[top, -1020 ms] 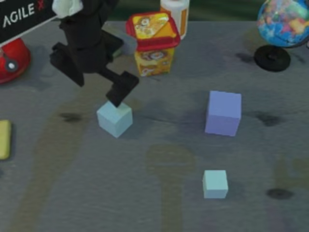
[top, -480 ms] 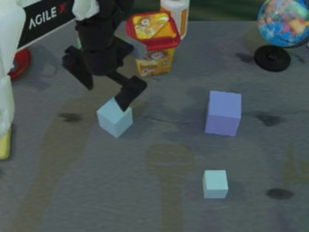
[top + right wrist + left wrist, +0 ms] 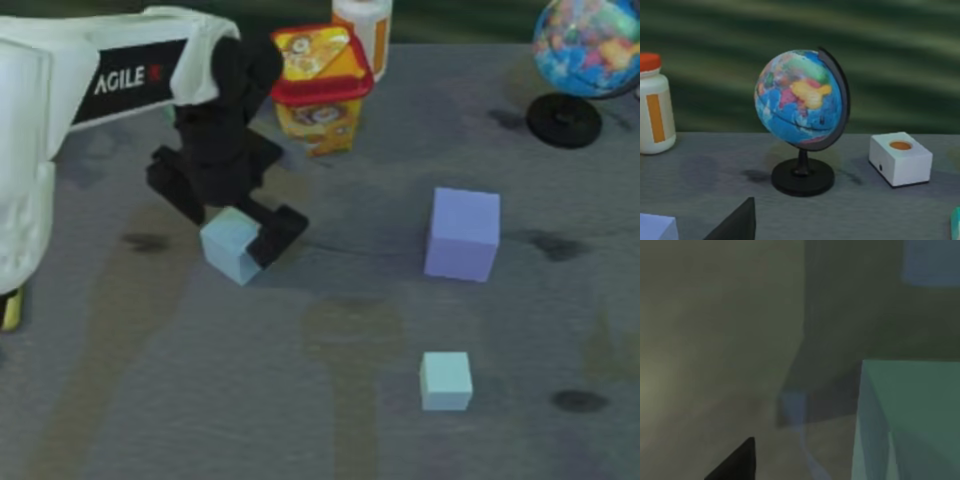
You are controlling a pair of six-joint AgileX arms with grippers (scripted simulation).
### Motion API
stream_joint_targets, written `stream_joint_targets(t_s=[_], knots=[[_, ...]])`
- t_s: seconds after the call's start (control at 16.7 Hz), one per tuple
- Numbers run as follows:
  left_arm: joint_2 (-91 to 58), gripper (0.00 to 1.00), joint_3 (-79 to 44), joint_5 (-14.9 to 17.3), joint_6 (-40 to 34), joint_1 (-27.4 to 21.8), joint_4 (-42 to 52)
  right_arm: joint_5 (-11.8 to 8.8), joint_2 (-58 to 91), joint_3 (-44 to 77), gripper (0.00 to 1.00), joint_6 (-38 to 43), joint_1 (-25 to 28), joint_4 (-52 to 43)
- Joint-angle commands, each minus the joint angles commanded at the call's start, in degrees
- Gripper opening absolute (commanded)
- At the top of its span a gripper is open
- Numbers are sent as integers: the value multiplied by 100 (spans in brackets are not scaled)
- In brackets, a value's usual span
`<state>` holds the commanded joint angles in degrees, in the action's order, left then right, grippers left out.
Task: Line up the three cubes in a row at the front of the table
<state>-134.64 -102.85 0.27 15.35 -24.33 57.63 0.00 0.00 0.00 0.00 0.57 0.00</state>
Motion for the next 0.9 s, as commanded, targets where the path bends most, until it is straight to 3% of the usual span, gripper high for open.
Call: stream_joint_targets(t_s=[0.36, 0.9], knots=[[-115, 100, 220, 1, 1, -3, -276, 0, 0, 0, 100, 0, 0, 0], [-115, 32, 220, 1, 1, -3, -276, 0, 0, 0, 100, 0, 0, 0]])
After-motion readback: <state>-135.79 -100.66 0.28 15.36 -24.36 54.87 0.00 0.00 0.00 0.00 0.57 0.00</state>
